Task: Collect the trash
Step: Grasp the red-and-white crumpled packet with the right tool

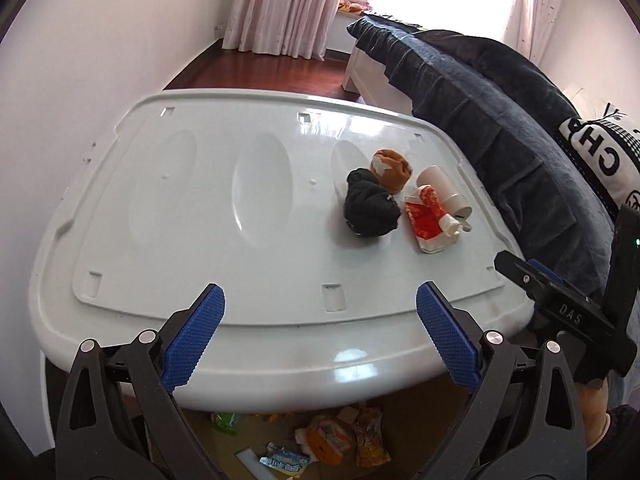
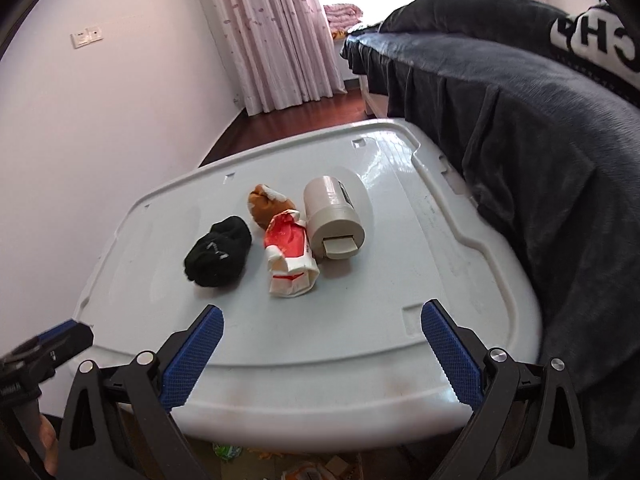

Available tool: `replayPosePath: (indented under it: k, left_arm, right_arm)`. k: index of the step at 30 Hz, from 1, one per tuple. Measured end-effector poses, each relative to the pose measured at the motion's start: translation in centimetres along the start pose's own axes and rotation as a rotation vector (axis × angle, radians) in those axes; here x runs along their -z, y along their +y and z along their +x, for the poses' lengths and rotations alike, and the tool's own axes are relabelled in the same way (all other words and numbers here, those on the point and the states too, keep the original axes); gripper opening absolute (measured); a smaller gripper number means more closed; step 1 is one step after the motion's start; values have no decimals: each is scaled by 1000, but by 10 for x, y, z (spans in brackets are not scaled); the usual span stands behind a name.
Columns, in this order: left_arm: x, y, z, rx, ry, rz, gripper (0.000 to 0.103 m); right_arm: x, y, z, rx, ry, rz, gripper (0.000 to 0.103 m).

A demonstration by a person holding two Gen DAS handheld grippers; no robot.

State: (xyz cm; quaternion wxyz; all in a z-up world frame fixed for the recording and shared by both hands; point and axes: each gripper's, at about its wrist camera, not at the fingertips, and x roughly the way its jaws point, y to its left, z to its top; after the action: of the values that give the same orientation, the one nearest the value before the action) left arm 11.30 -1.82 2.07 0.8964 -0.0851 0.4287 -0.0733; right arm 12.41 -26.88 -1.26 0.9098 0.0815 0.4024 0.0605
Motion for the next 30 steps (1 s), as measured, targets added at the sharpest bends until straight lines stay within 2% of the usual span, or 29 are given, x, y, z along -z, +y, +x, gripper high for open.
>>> replayPosePath:
  k: [4,9,17,21,24,25,26,30]
  left_arm:
    - [9,12,18,-24,39,-22,94]
    - [18,22,29,-44,84,-55,94]
    - [21,21,24,-74,74,-39,94]
    - [22,21,26,-74,77,-38,94]
    - [23,22,26,-70,74,-43,94]
    - [23,22,26,-70,73,-43,94]
    - [23,22,26,-70,71,-44,94]
    - [24,19,25,-75,58,-33,94]
  right_arm:
    - [-4,5,25,-52,41,26,98]
    - [-8,18,45,-60,47,-11,96]
    - [-21,24,72,-28,51,-5,89]
    - [-23,26,89,3,88,-7,70]
    - [-23,27,90,22,78,-21,59]
    - [-23,27,90,24,76,-23,45]
    - [-23,27,91,17,78,-24,39]
    - [-20,27,84,6,67,-31,33]
